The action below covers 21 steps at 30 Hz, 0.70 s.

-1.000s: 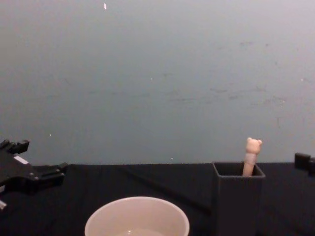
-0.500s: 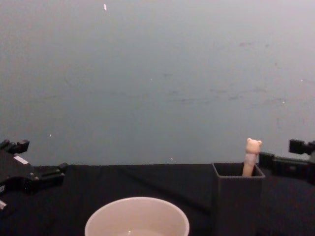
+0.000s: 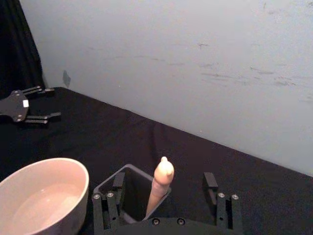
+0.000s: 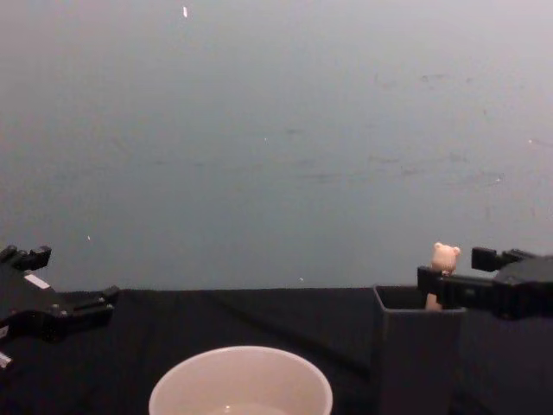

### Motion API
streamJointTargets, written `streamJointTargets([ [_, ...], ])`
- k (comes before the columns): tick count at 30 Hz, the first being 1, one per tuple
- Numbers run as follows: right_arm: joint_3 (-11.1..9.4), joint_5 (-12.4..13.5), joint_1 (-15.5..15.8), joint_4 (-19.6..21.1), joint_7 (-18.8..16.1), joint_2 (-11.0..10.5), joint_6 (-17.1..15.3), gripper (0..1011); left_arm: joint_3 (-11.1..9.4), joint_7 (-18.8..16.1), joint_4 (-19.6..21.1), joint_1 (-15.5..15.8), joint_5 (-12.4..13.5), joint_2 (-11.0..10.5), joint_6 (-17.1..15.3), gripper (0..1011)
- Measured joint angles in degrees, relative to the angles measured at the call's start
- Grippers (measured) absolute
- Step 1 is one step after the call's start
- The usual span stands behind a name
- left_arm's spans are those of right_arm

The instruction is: Pick up the stirring spoon with one hand, stir inside the cup, then place it back in its original position.

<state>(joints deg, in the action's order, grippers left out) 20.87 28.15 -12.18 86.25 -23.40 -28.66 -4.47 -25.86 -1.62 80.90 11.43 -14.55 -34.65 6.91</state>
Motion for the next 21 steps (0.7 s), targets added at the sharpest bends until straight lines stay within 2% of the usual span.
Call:
streamJointTargets([
  [6, -0.1, -0.6, -1.5, -1.8, -0.2, 1.3, -0.4, 1002, 0.0, 0.0, 0.0, 0.0, 0.0, 0.0, 0.0, 1001],
  [21, -0.2, -0.9, -3.0, -3.5, -0.6, 2.8, -2.2, 1002, 0.0, 0.0, 0.0, 0.0, 0.0, 0.0, 0.0, 1001],
])
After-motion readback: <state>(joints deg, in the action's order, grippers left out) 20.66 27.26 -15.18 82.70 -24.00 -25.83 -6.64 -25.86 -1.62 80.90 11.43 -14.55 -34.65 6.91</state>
